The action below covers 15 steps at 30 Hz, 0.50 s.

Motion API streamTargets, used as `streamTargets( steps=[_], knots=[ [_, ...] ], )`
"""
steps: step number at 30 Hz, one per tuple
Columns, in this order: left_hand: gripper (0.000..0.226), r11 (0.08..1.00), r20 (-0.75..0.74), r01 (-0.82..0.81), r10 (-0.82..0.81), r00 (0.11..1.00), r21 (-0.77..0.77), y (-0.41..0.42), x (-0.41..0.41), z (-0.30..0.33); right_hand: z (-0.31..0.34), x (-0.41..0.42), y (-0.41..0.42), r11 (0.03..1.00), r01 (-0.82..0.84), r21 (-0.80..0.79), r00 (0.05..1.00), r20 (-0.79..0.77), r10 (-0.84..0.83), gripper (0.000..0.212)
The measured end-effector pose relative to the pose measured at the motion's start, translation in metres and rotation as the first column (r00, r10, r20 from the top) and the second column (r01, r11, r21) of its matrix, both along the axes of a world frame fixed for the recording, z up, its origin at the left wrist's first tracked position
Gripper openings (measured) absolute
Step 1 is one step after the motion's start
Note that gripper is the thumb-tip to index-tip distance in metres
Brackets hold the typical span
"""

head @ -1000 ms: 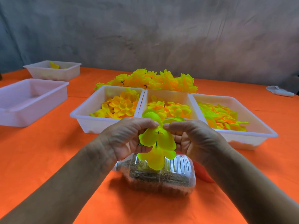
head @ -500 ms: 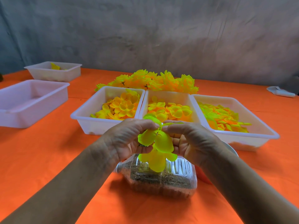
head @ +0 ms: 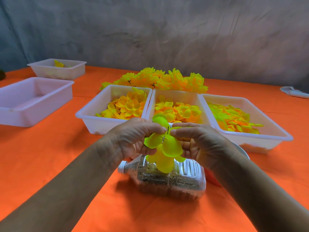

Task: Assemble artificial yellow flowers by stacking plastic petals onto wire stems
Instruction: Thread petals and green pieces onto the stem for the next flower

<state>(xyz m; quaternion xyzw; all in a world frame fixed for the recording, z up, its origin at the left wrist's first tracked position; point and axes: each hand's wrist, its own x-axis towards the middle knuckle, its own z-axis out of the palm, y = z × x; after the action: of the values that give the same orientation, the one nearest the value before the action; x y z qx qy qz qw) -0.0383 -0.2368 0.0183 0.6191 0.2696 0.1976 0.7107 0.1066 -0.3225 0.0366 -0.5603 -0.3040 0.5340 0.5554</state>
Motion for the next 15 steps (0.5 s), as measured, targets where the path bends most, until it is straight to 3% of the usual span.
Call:
streamTargets(
  steps=[6,13,15],
  knots=[
    [0.012,0.999,-0.032,-0.049,0.049,0.998,0.012,0.012,0.006,0.003,-0.001,0.000,-0.004,1.000,0.003,-0.011,0.995,0.095,-0.002,0.027],
    [0.048,0.999,-0.112,-0.022,0.026,0.993,0.039,0.019,0.008,0.014,-0.002,0.001,-0.010,0.999,-0.041,-0.023,0.965,0.259,0.045,0.024],
    [0.048,0.998,-0.137,-0.011,0.019,0.990,0.059,0.022,0.009,0.017,-0.001,0.001,-0.009,1.000,-0.007,-0.013,0.958,0.287,0.011,0.024]
  ],
)
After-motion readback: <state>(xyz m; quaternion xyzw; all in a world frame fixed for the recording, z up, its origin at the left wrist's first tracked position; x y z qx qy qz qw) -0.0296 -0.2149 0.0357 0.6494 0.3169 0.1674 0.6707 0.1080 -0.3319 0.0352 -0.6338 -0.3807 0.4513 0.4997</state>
